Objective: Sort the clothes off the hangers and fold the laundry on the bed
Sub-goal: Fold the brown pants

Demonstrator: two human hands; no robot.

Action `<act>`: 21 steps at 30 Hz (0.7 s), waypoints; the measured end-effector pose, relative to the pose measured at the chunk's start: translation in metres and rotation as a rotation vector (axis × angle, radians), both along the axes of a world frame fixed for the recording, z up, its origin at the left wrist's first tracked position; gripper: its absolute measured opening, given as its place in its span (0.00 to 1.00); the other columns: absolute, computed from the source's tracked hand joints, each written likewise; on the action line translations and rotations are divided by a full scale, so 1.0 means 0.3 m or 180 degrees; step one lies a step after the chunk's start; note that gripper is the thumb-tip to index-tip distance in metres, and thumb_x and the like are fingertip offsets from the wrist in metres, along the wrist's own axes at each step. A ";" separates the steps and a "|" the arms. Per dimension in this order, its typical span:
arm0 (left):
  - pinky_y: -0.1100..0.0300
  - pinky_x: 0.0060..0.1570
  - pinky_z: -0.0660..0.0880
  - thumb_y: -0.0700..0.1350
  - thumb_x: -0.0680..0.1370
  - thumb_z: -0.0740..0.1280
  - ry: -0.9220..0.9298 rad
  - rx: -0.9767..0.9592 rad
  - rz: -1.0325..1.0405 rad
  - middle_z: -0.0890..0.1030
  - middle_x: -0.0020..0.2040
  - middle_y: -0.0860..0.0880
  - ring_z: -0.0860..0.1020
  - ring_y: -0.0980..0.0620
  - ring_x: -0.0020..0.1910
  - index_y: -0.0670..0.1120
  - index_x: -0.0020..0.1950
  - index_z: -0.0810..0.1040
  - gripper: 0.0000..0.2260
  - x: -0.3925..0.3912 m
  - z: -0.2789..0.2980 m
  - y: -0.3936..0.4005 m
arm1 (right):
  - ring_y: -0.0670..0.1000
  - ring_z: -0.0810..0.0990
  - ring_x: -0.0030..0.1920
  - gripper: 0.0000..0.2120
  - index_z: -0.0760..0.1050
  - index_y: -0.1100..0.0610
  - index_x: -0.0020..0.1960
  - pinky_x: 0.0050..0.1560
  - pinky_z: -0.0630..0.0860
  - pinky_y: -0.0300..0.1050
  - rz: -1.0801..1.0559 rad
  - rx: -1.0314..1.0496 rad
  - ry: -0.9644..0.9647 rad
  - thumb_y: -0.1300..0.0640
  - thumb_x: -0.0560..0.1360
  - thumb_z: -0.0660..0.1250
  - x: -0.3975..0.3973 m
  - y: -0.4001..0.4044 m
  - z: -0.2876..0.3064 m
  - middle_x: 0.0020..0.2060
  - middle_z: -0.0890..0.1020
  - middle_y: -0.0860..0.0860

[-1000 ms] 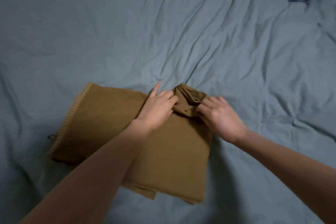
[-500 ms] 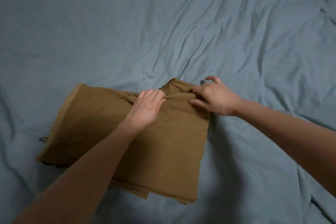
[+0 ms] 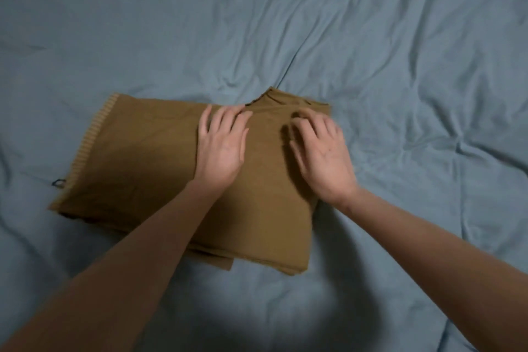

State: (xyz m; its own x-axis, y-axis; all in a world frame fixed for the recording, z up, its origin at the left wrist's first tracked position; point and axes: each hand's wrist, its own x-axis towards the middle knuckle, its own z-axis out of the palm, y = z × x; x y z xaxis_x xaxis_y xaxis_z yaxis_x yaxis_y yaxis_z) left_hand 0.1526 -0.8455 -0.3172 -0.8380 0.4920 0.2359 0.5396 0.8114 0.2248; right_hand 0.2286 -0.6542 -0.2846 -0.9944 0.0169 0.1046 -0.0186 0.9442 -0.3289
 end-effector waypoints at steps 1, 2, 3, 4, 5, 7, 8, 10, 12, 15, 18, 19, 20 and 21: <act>0.45 0.72 0.57 0.44 0.81 0.59 -0.0095 0.0052 -0.0123 0.75 0.66 0.47 0.71 0.46 0.66 0.45 0.66 0.75 0.15 0.059 0.014 -0.011 | 0.57 0.67 0.67 0.17 0.72 0.59 0.64 0.68 0.62 0.50 0.0088 -0.0237 -0.0060 0.53 0.79 0.60 0.079 -0.048 0.008 0.68 0.71 0.58; 0.44 0.73 0.56 0.46 0.81 0.57 -0.0217 -0.0013 -0.0223 0.73 0.69 0.46 0.68 0.45 0.69 0.45 0.68 0.74 0.17 0.117 0.024 -0.024 | 0.56 0.63 0.72 0.20 0.71 0.59 0.68 0.72 0.59 0.51 0.0191 -0.0395 -0.0204 0.50 0.80 0.58 0.155 -0.100 0.013 0.72 0.67 0.57; 0.44 0.74 0.55 0.48 0.82 0.55 -0.0360 -0.0193 -0.0300 0.71 0.71 0.46 0.66 0.45 0.72 0.45 0.71 0.72 0.19 0.168 0.026 -0.041 | 0.55 0.60 0.75 0.23 0.68 0.57 0.71 0.74 0.55 0.51 0.0263 -0.0486 -0.0400 0.47 0.80 0.56 0.216 -0.152 0.014 0.74 0.64 0.56; 0.43 0.74 0.53 0.51 0.82 0.53 -0.0482 -0.0447 -0.0335 0.68 0.74 0.46 0.63 0.44 0.74 0.46 0.73 0.69 0.21 0.209 0.019 -0.065 | 0.54 0.56 0.76 0.25 0.65 0.56 0.73 0.75 0.52 0.51 0.0268 -0.0520 -0.0620 0.45 0.80 0.54 0.265 -0.202 0.009 0.75 0.61 0.55; 0.43 0.74 0.51 0.54 0.82 0.51 -0.0581 -0.0715 -0.0309 0.65 0.75 0.46 0.61 0.44 0.75 0.46 0.75 0.66 0.23 0.240 0.004 -0.096 | 0.53 0.54 0.77 0.27 0.62 0.55 0.75 0.75 0.50 0.51 0.0218 -0.0489 -0.0818 0.44 0.80 0.52 0.307 -0.241 -0.010 0.76 0.59 0.54; 0.42 0.75 0.50 0.58 0.81 0.49 -0.0676 -0.1126 -0.0115 0.61 0.77 0.47 0.58 0.43 0.76 0.47 0.77 0.62 0.27 0.266 -0.033 -0.179 | 0.53 0.53 0.77 0.29 0.58 0.54 0.77 0.75 0.49 0.51 0.0219 -0.0107 -0.1162 0.43 0.80 0.50 0.386 -0.275 -0.068 0.77 0.56 0.53; 0.41 0.74 0.49 0.60 0.81 0.49 -0.0701 -0.1234 -0.0002 0.61 0.77 0.47 0.58 0.42 0.76 0.47 0.77 0.61 0.28 0.265 -0.047 -0.222 | 0.53 0.55 0.77 0.30 0.57 0.55 0.77 0.74 0.50 0.51 0.0293 0.0141 -0.1338 0.43 0.79 0.50 0.432 -0.266 -0.097 0.77 0.56 0.53; 0.39 0.74 0.49 0.61 0.81 0.49 -0.0748 -0.1337 0.0152 0.61 0.77 0.46 0.58 0.40 0.76 0.46 0.77 0.61 0.29 0.238 -0.046 -0.294 | 0.52 0.59 0.76 0.31 0.58 0.56 0.77 0.73 0.53 0.51 0.0379 0.0452 -0.1619 0.42 0.79 0.49 0.523 -0.228 -0.125 0.76 0.58 0.53; 0.39 0.74 0.48 0.60 0.81 0.47 -0.0720 -0.1333 0.0241 0.60 0.77 0.44 0.57 0.39 0.76 0.45 0.77 0.61 0.29 0.194 -0.015 -0.349 | 0.53 0.64 0.74 0.30 0.63 0.58 0.75 0.72 0.54 0.52 0.0351 0.0561 -0.1615 0.41 0.80 0.45 0.556 -0.212 -0.091 0.74 0.64 0.54; 0.42 0.74 0.42 0.58 0.82 0.50 -0.0633 -0.0966 0.0789 0.56 0.78 0.40 0.52 0.39 0.77 0.43 0.77 0.58 0.28 0.132 0.042 -0.444 | 0.54 0.68 0.71 0.28 0.70 0.60 0.70 0.73 0.53 0.52 0.0062 0.0328 -0.1191 0.44 0.82 0.44 0.441 -0.276 0.014 0.70 0.71 0.57; 0.44 0.75 0.46 0.57 0.81 0.55 -0.0867 -0.0515 0.1728 0.54 0.78 0.37 0.52 0.39 0.77 0.39 0.78 0.54 0.31 0.079 0.068 -0.543 | 0.52 0.55 0.77 0.26 0.60 0.59 0.75 0.76 0.45 0.46 -0.0050 -0.0133 -0.0878 0.47 0.82 0.49 0.232 -0.421 0.044 0.76 0.60 0.55; 0.44 0.75 0.49 0.58 0.81 0.57 -0.0997 -0.0380 0.1996 0.56 0.77 0.36 0.54 0.38 0.76 0.39 0.77 0.54 0.32 0.060 0.074 -0.562 | 0.51 0.51 0.77 0.26 0.56 0.58 0.77 0.76 0.43 0.45 0.0000 -0.0204 -0.0903 0.47 0.82 0.48 0.169 -0.474 0.033 0.77 0.56 0.55; 0.45 0.73 0.53 0.58 0.80 0.58 -0.1132 -0.0210 0.2247 0.59 0.75 0.36 0.58 0.37 0.75 0.39 0.77 0.56 0.33 0.038 0.078 -0.578 | 0.51 0.47 0.78 0.27 0.53 0.57 0.78 0.76 0.41 0.45 0.0056 -0.0239 -0.0946 0.47 0.83 0.48 0.113 -0.527 0.012 0.78 0.52 0.54; 0.44 0.71 0.58 0.59 0.80 0.59 -0.1275 -0.0036 0.2464 0.63 0.73 0.35 0.62 0.37 0.72 0.39 0.75 0.58 0.32 0.015 0.082 -0.592 | 0.50 0.45 0.78 0.27 0.50 0.57 0.78 0.76 0.40 0.45 0.0095 -0.0251 -0.0996 0.47 0.83 0.48 0.066 -0.575 -0.015 0.78 0.50 0.53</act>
